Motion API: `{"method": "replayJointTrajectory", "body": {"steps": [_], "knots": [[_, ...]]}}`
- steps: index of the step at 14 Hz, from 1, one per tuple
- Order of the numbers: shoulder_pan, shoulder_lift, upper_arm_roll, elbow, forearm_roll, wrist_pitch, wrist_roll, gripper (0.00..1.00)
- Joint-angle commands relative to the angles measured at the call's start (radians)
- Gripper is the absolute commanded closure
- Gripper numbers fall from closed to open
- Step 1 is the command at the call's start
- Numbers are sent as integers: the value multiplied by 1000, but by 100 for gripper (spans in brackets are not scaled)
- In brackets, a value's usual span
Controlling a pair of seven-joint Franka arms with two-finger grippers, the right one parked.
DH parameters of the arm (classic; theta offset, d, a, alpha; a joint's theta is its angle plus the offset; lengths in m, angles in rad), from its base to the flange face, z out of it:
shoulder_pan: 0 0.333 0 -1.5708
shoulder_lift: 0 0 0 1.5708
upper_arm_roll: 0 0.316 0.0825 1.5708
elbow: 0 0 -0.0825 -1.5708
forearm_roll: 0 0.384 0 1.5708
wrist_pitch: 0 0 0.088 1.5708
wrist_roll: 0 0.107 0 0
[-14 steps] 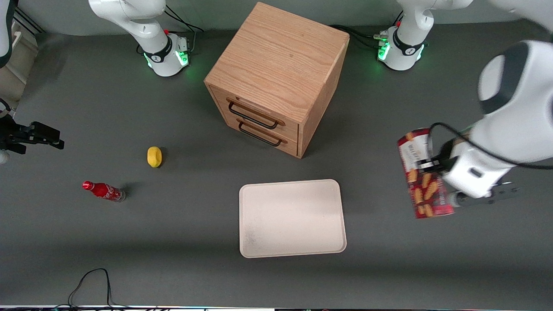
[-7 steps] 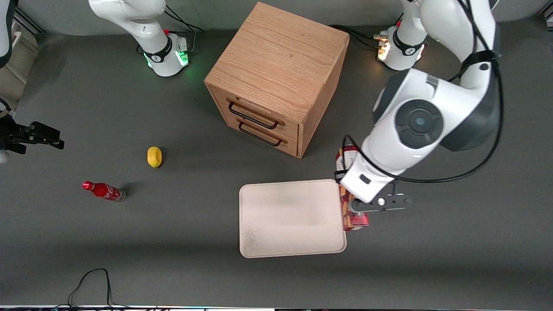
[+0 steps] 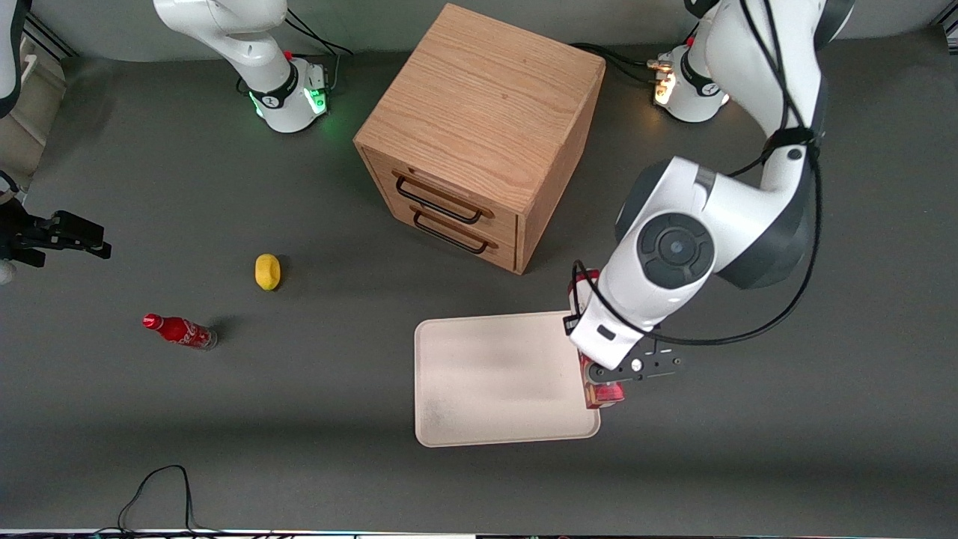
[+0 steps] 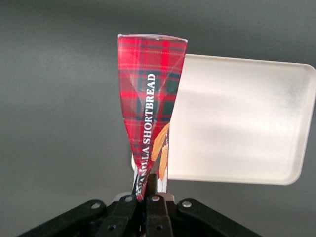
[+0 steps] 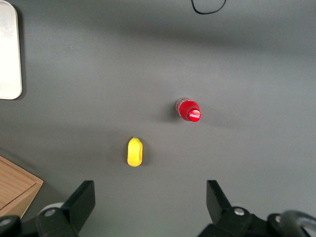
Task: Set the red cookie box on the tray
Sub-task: 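Carry the held box toward the white tray with the left gripper, then lower the box onto the tray and open the left gripper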
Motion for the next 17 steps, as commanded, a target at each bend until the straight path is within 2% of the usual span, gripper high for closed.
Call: {"method": "replayJointTrajectory", "body": {"steps": [1, 3, 7, 16, 17], "knots": [[-13, -12, 10, -125, 52, 119, -23, 100], [-13, 18, 10, -173, 64, 216, -24, 100], [-14, 89, 8, -178, 69, 324, -29, 100], [-20, 102, 10, -271, 75, 404, -6, 100], [-20, 102, 10, -271, 75, 401, -6, 48]]}}
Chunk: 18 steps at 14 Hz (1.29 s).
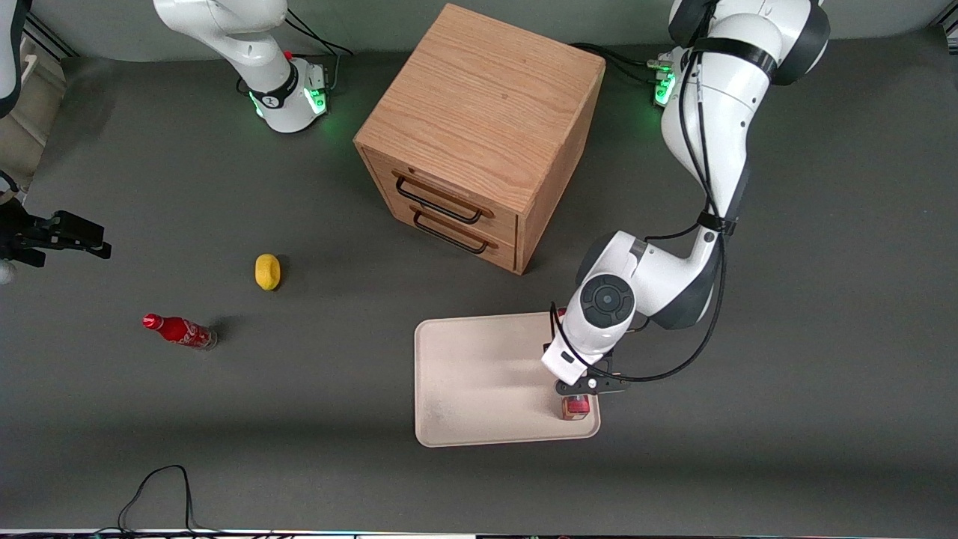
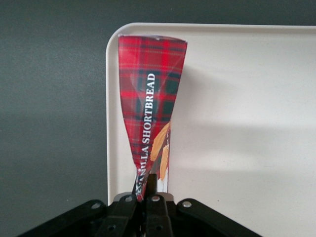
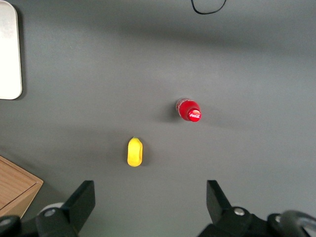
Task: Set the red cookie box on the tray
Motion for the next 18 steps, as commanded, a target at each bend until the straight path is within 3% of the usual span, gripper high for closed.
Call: {"method": "replayJointTrajectory", "body": {"steps": [1, 2, 8, 14, 18], "knots": [[-6, -18, 11, -31, 15, 24, -8, 11], [-8, -18, 11, -31, 15, 23, -14, 0], [-8, -66, 11, -22, 5, -40, -43, 0], [-18, -368, 5, -22, -1, -432, -54, 0], [-23, -546, 3, -20, -2, -603, -54, 0]]}}
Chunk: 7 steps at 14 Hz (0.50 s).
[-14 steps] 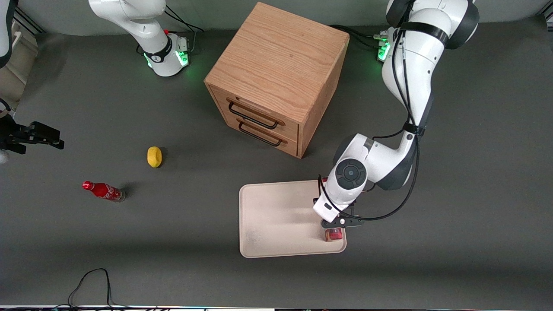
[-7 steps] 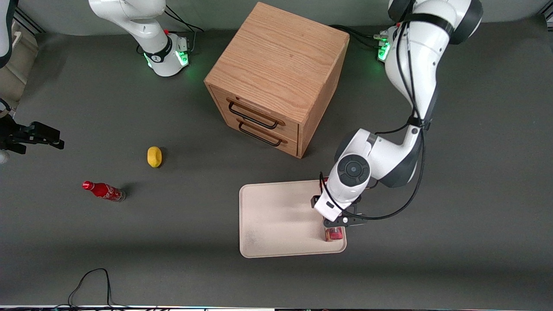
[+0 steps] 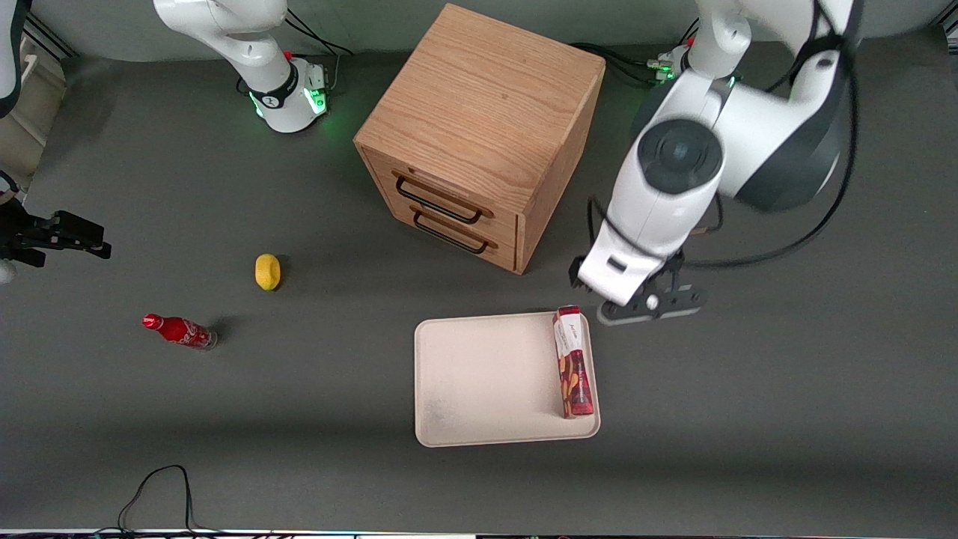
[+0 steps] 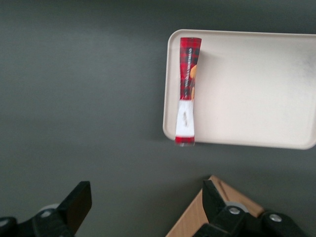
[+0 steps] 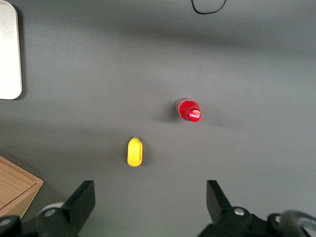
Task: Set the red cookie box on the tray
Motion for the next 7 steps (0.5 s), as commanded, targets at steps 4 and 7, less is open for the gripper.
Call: {"method": "replayJointTrajectory", "body": {"steps": [4, 7], "knots": [[36, -181, 19, -59, 1, -144, 29, 0], [160, -267, 18, -121, -2, -180, 196, 0]]}}
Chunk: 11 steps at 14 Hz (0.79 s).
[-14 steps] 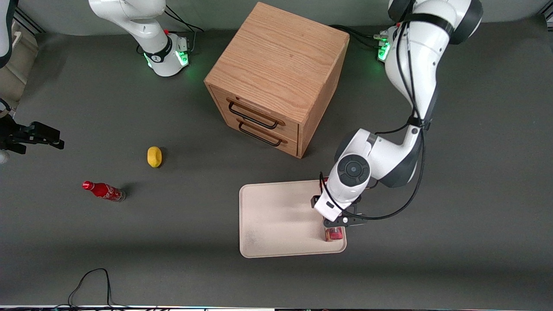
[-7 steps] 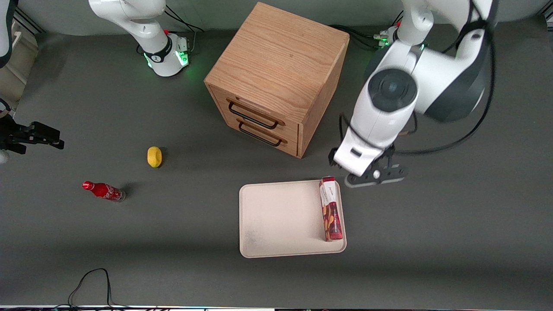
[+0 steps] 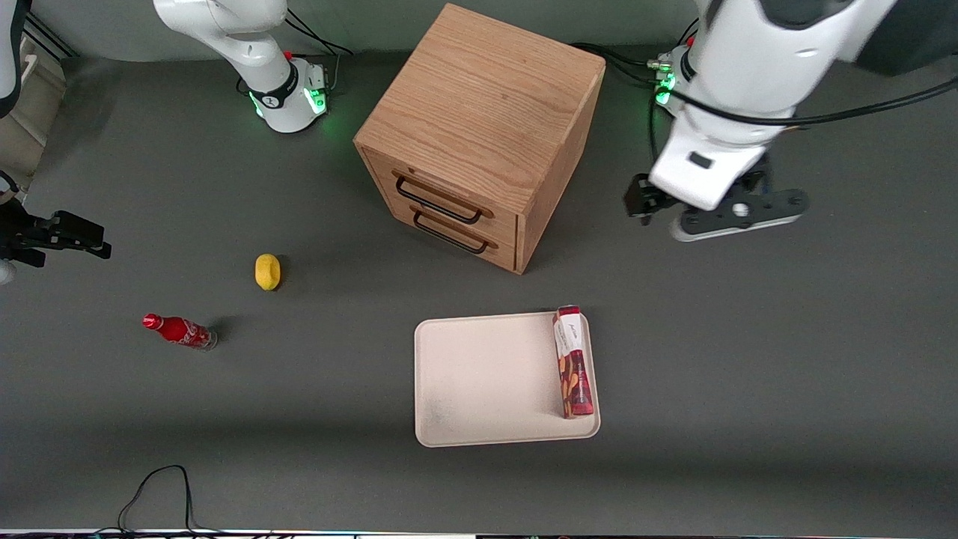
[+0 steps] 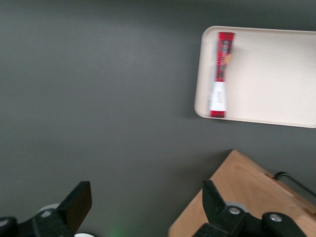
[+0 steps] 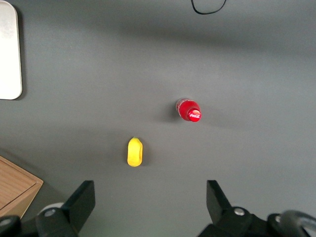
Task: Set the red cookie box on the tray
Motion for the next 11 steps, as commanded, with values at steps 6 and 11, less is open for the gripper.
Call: {"method": "replayJointTrajectory", "body": {"steps": [6, 11], "knots": [[309, -187, -1, -247, -38, 52, 393, 0], [429, -216, 0, -354, -40, 138, 533, 0]]}}
